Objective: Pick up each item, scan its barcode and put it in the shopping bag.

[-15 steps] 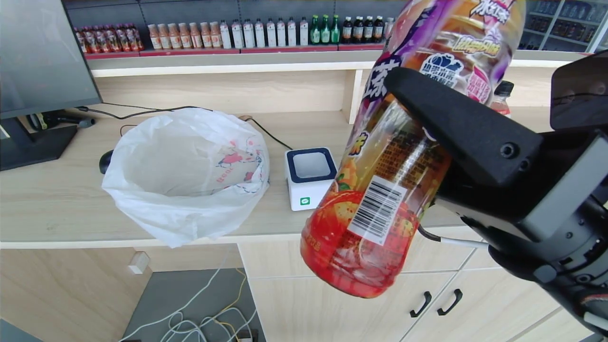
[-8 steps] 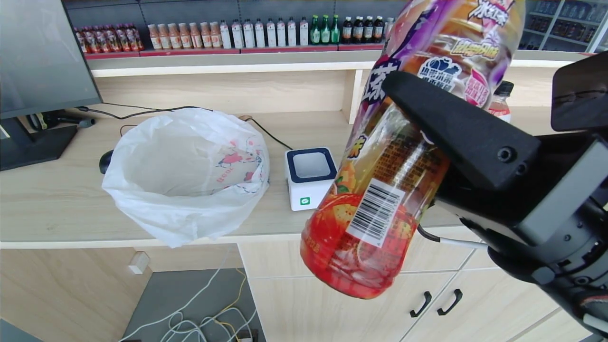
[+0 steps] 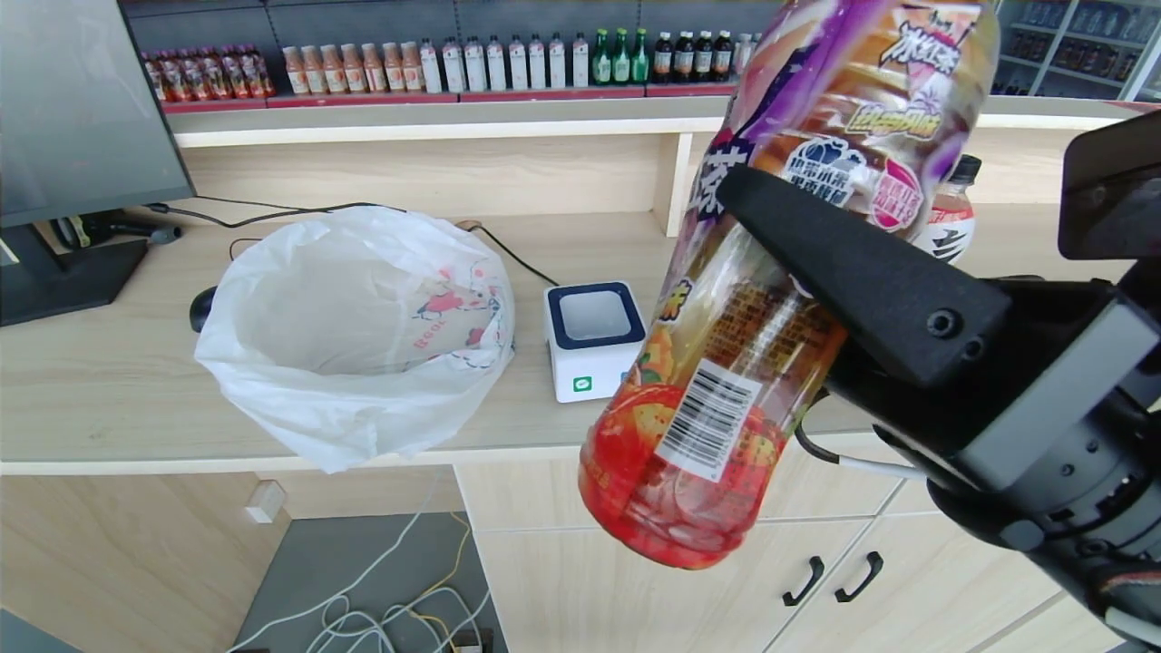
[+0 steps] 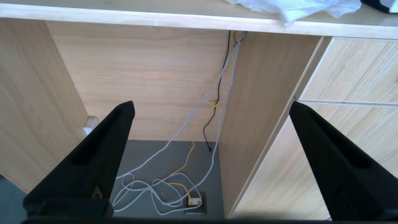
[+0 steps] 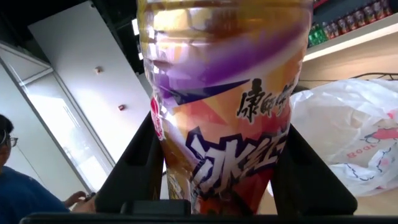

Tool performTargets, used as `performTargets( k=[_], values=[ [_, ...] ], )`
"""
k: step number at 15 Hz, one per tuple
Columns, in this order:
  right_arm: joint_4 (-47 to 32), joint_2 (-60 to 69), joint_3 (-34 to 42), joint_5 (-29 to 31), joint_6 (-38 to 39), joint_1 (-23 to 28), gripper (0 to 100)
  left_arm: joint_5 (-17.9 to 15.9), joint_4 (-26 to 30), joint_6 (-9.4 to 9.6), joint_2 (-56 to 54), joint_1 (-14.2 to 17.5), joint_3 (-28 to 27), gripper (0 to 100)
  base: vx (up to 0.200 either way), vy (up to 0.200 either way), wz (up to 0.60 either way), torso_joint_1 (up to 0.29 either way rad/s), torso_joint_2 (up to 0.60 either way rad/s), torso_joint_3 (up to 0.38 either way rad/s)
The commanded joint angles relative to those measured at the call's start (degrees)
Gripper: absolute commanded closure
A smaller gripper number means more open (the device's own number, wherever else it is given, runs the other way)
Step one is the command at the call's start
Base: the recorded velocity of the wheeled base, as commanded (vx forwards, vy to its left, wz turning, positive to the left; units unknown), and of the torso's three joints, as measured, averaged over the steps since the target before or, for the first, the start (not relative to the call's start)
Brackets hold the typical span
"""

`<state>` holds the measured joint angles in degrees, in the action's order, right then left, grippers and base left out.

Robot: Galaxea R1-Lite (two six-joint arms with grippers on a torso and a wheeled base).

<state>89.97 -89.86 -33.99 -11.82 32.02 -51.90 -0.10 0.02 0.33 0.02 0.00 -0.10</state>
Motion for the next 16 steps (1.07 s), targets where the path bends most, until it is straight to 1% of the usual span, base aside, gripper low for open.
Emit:
performTargets(
  k=[1, 3, 5, 6, 7, 8, 10, 13, 15, 16],
  values=[
    [0.03, -0.41, 2.00, 0.05, -2.67, 0.30, 100, 0.01, 0.06, 0.02, -0.02, 0.00, 0.01, 0, 0.000, 0.000, 0.00, 0.000, 0.00, 0.000],
    [0.03, -1.64, 2.87, 0.31, -7.42, 0.39, 100, 0.01, -0.02, 0.02, -0.02, 0.00, 0.01, 0, 0.000, 0.000, 0.00, 0.000, 0.00, 0.000],
    [0.03, -2.78, 4.02, 0.75, -12.69, 1.53, 100, 0.01, -0.02, 0.02, -0.02, 0.00, 0.01, 0, 0.000, 0.000, 0.00, 0.000, 0.00, 0.000],
    [0.03, -3.40, 5.34, 1.54, -16.56, 2.85, 100, 0.01, -0.02, 0.02, -0.02, 0.00, 0.01, 0, 0.000, 0.000, 0.00, 0.000, 0.00, 0.000],
    [0.03, -3.48, 7.00, 3.04, -21.57, 5.40, 100, 0.01, -0.02, 0.02, -0.02, 0.00, 0.01, 0, 0.000, 0.000, 0.00, 0.000, 0.00, 0.000],
    [0.03, -3.48, 7.27, 3.91, -24.20, 6.98, 100, 0.01, -0.02, 0.02, -0.02, 0.00, 0.01, 0, 0.000, 0.000, 0.00, 0.000, 0.00, 0.000],
    [0.03, -3.40, 7.80, 8.31, -28.95, 8.13, 100, 0.01, 0.06, 0.11, -0.02, 0.00, 0.01, 0, 0.000, 0.000, 0.00, 0.000, 0.00, 0.000],
    [0.03, -3.40, 7.80, 15.96, -33.43, 9.80, 100, 0.01, 0.06, 0.02, -0.02, 0.00, 0.01, 0, 0.000, 0.000, 0.00, 0.000, 0.00, 0.000],
    [0.03, -3.13, 7.27, 21.05, -34.57, 11.91, 100, 0.01, 0.06, 0.02, -0.02, 0.00, 0.01, 0, 0.000, 0.000, 0.00, 0.000, 0.00, 0.000],
    [0.03, -3.13, 5.34, 23.51, -35.01, 13.31, 100, 0.01, 0.06, 0.02, -0.02, 0.00, 0.01, 0, 0.000, 0.000, 0.00, 0.000, 0.00, 0.000]
  ],
)
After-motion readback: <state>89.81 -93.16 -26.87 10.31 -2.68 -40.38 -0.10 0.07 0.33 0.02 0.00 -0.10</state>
